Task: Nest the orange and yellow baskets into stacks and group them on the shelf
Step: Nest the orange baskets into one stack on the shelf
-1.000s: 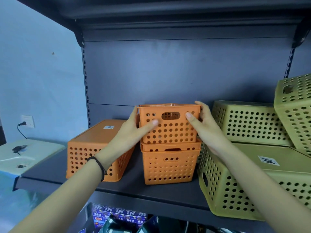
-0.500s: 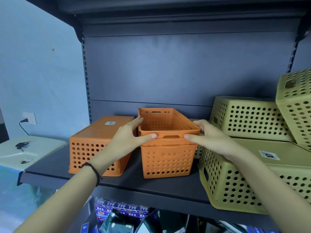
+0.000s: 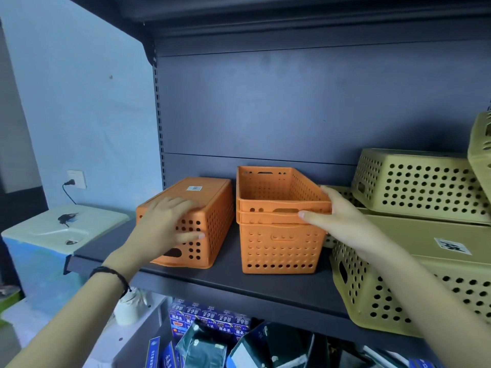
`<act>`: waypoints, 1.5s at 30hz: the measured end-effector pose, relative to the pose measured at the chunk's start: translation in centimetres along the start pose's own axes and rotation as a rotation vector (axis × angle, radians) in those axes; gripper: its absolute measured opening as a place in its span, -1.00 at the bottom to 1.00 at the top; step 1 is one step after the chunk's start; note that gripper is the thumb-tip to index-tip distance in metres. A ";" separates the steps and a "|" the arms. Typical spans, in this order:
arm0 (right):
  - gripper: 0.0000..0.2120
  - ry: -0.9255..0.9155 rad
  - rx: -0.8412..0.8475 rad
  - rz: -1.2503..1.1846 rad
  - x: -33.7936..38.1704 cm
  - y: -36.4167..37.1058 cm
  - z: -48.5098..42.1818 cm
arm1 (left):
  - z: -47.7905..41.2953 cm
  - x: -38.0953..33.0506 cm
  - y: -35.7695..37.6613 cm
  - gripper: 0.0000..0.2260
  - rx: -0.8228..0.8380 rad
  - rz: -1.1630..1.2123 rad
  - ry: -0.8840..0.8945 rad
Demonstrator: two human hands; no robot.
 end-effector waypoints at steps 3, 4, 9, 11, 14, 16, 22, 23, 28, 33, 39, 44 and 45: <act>-0.67 -0.004 -0.012 -0.033 0.0 0.1 0.2 | 1.3 1.6 0.8 -0.18 0.014 -0.197 0.080; -0.67 -0.002 -0.015 -0.036 0.0 0.0 0.2 | 1.6 2.1 0.9 -0.09 0.051 -0.233 0.081; -0.60 0.017 -0.023 -0.032 0.2 0.1 0.3 | 2.2 3.4 0.9 0.14 0.140 -0.357 0.149; -0.60 0.023 -0.016 -0.041 0.2 0.1 0.3 | 2.2 3.6 0.7 0.15 0.120 -0.383 0.154; -0.61 0.026 -0.013 -0.047 0.2 0.2 0.3 | 2.1 3.8 0.4 0.09 0.095 -0.395 0.145; -0.58 0.030 -0.028 -0.043 0.0 0.1 0.2 | 1.8 3.8 -0.3 0.05 0.067 -0.367 0.106; -0.51 0.039 -0.022 -0.039 -0.3 -0.1 0.0 | 0.7 4.1 -4.7 -0.07 -0.120 0.065 -0.371; -0.52 0.038 -0.016 -0.034 -0.4 -0.2 0.0 | 0.7 4.5 -5.5 -0.11 -0.172 0.171 -0.424; -0.62 0.041 -0.003 -0.026 -0.6 -0.4 -0.2 | 0.1 4.6 -8.3 -0.06 -0.435 0.851 -0.648; -0.48 0.077 -0.005 -0.057 -0.4 -0.4 -0.2 | -2.4 0.1 -9.1 -0.55 -0.410 1.382 -0.730; 0.06 0.124 -0.050 0.239 -0.3 0.1 0.1 | -4.6 -7.0 -7.2 -0.18 -0.197 1.881 -0.866; 0.09 -0.026 -0.087 0.231 0.9 0.4 0.6 | -5.4 -8.5 -7.0 -0.34 -0.229 1.953 -0.804; 0.07 -0.068 -0.082 0.208 1.6 0.5 0.7 | -5.5 -8.6 -7.0 -0.37 -0.234 1.930 -0.786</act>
Point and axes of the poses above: each hand's wrist, its own z-axis away from the middle knuckle, its own y-axis out of the palm, x = y × z, the point moved 4 cm from there along -z, towards the middle knuckle, and after that the axes turned 15 degrees about -z, right-handed, at the moved point
